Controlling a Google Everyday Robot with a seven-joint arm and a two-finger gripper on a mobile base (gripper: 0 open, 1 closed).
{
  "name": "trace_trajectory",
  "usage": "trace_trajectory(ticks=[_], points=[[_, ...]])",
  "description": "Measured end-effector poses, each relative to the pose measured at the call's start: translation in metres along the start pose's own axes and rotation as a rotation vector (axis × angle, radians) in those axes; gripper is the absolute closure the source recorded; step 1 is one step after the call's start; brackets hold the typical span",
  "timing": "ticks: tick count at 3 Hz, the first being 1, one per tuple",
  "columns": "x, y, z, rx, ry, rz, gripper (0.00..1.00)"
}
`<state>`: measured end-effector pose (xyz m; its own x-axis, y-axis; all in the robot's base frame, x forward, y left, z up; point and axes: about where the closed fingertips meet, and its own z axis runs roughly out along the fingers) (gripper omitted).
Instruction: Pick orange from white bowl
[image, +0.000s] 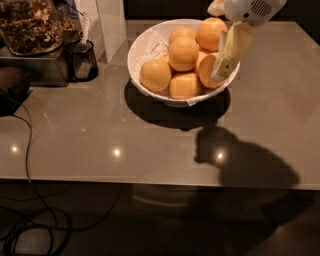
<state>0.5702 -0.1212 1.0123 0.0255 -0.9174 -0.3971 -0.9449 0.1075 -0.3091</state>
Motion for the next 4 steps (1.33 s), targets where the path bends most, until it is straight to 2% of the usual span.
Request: trace_trajectory(ticks=[1,2,3,4], points=[[-0.005,-0.006,-0.006,0.022,-0.012,-0.004,0.19],[-0.005,-0.006,-0.006,0.022,-0.012,-0.004,0.43],[-0.005,-0.013,0.011,-0.006,-0.035,-0.002,0.51],[-0.012,-0.024,0.034,-0.042,-0.059,-0.017,0.54]])
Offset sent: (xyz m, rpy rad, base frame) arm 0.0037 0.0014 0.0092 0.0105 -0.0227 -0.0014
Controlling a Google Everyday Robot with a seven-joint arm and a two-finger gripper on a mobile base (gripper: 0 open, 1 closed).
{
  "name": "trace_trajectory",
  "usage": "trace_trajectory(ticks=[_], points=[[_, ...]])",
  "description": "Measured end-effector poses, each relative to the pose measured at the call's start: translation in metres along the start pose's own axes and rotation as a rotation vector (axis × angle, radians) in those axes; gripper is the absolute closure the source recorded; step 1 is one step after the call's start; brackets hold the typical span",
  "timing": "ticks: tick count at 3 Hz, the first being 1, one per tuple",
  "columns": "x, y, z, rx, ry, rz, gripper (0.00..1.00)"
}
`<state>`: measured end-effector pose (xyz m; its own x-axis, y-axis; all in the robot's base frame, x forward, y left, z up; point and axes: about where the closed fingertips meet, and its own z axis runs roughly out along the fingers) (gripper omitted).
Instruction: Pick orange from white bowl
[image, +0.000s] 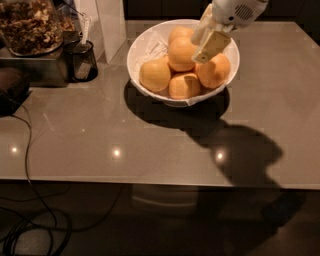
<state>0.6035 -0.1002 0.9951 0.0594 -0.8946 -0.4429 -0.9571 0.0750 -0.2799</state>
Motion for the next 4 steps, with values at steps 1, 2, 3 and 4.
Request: trace_trajectory(ticks=[1,2,3,4], points=[[-0.009,-0.016,0.023,-0.026,-0.014,-0.026,0.42],[-0.025,-0.034,0.038,-0.032,-0.012,-0.068,0.24],[-0.038,-0.047,0.046,-0.028,-0.001,-0.101,0.18],[-0.038,-0.054,0.060,-0.044,-0.004,-0.093,0.15]])
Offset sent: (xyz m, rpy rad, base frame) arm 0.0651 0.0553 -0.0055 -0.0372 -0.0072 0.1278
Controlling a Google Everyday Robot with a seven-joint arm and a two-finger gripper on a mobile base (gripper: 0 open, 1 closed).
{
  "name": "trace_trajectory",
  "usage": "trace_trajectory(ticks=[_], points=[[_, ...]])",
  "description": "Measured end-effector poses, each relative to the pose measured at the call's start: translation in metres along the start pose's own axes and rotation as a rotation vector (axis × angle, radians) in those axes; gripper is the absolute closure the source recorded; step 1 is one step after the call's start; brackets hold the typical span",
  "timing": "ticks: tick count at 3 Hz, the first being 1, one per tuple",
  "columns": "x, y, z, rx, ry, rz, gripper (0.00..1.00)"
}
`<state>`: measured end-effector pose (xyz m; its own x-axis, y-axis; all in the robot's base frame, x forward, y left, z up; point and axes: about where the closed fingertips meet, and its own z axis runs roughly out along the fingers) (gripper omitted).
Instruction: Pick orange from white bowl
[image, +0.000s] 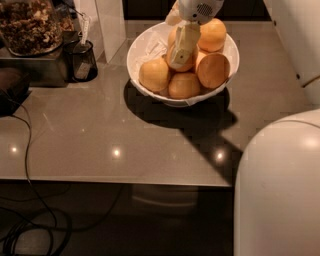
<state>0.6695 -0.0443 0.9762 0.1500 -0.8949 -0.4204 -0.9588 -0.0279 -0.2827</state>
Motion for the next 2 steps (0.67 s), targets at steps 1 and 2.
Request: trace_trajectory(ticks=[1,2], points=[[0.013,0.001,0.017,-0.033,-0.009,0.042,0.15],[0.035,0.006,0.023,-0.062,0.034,0.089,0.16]])
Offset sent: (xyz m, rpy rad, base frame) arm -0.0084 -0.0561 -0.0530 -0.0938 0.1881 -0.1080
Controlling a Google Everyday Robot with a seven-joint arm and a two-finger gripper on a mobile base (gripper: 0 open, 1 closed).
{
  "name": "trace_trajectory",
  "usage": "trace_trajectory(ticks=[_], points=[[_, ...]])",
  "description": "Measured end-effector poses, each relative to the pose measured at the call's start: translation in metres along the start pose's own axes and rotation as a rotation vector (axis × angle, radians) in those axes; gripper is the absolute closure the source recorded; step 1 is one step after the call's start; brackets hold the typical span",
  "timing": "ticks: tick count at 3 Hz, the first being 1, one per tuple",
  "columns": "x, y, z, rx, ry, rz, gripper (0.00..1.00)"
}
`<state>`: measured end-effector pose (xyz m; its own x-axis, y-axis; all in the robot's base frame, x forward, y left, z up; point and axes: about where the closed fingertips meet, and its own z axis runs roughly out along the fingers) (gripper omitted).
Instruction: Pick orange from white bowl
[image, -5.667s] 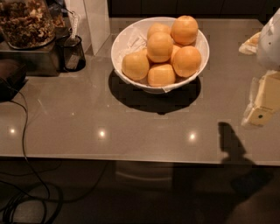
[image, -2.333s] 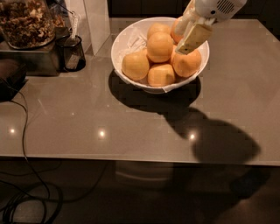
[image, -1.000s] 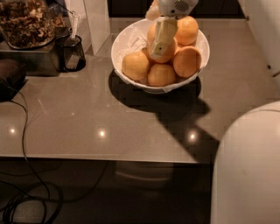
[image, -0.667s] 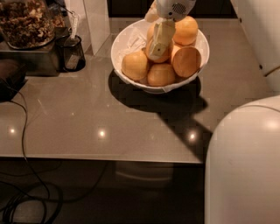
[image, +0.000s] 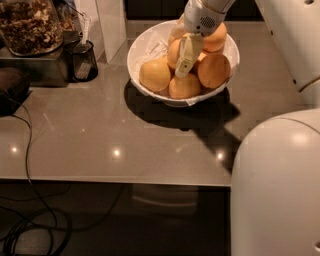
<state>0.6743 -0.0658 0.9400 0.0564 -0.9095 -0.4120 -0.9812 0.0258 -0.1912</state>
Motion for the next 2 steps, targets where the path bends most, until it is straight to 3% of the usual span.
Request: trace_trajectory(ticks=[1,2], points=[[-0.0007,0.0002,-0.0006,-0.002,0.004,0.005,0.22],[-0.0029,0.0000,-0.0007,-0.002,0.004,0.006,0.41]])
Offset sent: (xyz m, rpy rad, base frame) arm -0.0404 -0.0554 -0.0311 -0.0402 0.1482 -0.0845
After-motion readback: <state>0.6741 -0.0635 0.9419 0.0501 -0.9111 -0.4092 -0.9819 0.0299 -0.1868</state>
